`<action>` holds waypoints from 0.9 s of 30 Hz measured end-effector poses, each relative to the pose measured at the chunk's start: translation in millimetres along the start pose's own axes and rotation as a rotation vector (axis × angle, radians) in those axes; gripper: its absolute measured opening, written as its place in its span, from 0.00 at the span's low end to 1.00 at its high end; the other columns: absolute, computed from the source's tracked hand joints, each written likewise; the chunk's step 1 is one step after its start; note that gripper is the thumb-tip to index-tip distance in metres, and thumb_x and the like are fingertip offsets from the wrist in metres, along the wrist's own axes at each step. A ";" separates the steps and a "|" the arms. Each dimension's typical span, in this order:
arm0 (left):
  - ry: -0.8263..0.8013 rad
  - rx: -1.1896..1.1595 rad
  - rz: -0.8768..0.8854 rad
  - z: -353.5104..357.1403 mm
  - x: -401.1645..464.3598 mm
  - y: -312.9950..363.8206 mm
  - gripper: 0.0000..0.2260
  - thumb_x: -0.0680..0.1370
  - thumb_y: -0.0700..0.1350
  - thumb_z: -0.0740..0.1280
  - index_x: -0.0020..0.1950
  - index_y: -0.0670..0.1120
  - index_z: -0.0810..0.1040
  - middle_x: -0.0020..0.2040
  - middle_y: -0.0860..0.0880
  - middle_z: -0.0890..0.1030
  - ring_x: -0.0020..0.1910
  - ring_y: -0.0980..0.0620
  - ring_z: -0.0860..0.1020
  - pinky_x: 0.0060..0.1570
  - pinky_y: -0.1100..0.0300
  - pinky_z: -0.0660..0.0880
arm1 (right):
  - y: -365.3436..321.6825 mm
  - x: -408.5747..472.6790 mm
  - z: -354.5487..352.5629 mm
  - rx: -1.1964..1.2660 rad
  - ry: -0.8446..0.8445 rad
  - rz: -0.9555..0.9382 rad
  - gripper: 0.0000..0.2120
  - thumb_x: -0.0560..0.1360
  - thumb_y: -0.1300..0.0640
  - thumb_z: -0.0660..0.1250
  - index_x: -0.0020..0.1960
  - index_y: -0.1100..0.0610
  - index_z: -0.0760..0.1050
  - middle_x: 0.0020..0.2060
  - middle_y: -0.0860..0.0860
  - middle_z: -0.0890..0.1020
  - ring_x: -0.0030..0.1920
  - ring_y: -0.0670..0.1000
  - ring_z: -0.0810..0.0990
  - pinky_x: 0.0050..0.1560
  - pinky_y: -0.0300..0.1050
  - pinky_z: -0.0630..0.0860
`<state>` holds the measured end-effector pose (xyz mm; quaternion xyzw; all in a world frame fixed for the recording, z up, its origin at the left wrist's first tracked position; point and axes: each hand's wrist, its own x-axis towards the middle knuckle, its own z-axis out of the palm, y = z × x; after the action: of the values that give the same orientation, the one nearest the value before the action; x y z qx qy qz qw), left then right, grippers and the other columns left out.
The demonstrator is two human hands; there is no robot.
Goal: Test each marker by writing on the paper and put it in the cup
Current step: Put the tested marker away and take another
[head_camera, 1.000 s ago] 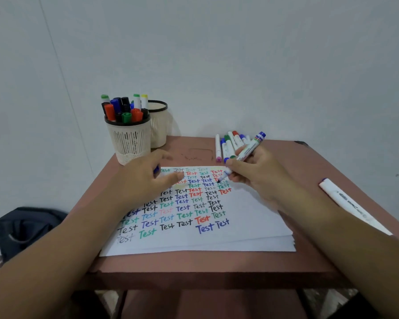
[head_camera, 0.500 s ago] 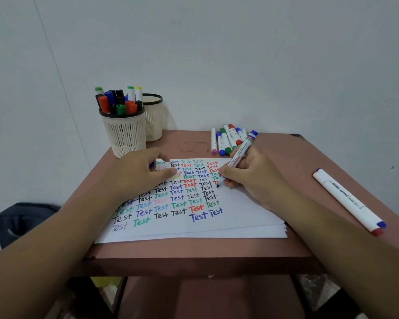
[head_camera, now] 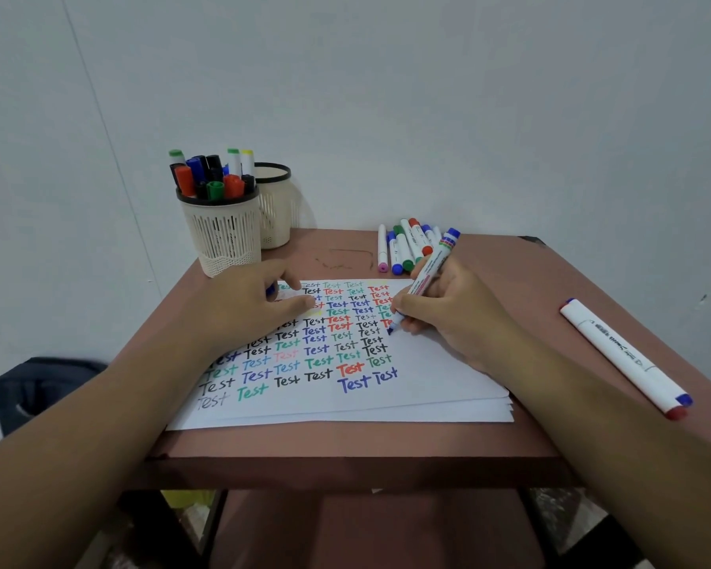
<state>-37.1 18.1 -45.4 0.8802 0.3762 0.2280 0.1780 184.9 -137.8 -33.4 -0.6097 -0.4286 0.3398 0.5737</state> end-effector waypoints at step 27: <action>-0.006 -0.012 -0.004 0.2 0.9 -0.6 0.13 0.75 0.65 0.68 0.51 0.59 0.77 0.39 0.52 0.77 0.37 0.55 0.75 0.35 0.59 0.68 | 1.8 1.5 -0.5 -0.066 0.041 0.005 0.15 0.77 0.67 0.73 0.54 0.53 0.71 0.42 0.52 0.86 0.40 0.49 0.87 0.37 0.41 0.81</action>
<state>-36.8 19.2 -45.6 0.8790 0.3761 0.2271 0.1852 186.1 -136.7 -35.0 -0.6363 -0.4261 0.3143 0.5610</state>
